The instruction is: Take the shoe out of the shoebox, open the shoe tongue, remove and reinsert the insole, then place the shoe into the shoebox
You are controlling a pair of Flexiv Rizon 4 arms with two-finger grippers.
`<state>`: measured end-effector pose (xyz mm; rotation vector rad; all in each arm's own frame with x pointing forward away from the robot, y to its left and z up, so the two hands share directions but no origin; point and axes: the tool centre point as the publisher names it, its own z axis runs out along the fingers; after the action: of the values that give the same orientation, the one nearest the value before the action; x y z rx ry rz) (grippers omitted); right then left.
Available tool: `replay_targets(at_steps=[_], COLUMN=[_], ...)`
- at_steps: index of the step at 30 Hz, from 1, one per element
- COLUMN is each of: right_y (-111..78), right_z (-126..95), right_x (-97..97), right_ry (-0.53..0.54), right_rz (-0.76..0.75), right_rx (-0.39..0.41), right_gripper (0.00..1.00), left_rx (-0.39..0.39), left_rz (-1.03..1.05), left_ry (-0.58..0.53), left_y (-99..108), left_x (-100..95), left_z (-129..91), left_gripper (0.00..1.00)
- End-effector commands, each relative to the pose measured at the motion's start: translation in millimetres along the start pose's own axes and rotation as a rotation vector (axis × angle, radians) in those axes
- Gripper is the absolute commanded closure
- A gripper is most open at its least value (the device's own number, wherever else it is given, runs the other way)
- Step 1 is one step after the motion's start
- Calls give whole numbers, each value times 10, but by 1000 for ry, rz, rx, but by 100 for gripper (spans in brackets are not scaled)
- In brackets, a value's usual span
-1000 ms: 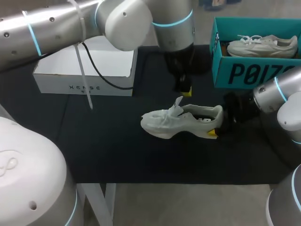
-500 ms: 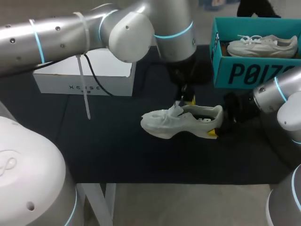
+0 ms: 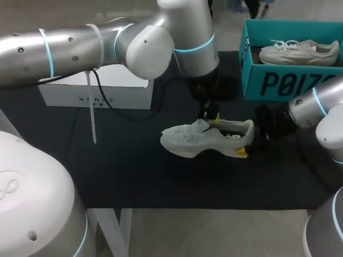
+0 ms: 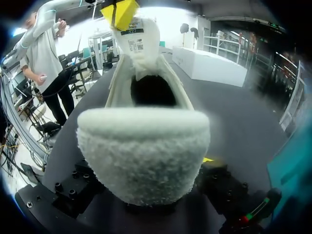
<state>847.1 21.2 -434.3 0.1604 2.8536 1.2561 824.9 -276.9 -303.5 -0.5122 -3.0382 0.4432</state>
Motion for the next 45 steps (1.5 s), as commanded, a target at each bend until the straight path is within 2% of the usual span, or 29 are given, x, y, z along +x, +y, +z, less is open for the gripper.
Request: replay_targets(at_steps=[1,7,16,29,35,45], right_y=[-46,-46,-46,-46,-46,-46], right_z=[45,45,45,45,45,45], right_x=[-20,-20,-20,-20,-20,-20], right_ry=[0,0,0,0,0,0], right_rz=[1,1,1,1,1,1], right_rx=[2,2,2,2,2,2], right_gripper=[100,100,100,100,100,100], left_rx=[-35,-10,1,-83,-104,-141], left_rz=[-51,-43,-12,33,27,1], left_ry=[6,28,57,105,136,166], left_y=[-102,-160,-117,-109,-77,90], left_x=[-151,-246,-318,-260,-180,-28], left_z=[140,250,606,993,1023,1069], left_gripper=[100,100,100,100,100,100])
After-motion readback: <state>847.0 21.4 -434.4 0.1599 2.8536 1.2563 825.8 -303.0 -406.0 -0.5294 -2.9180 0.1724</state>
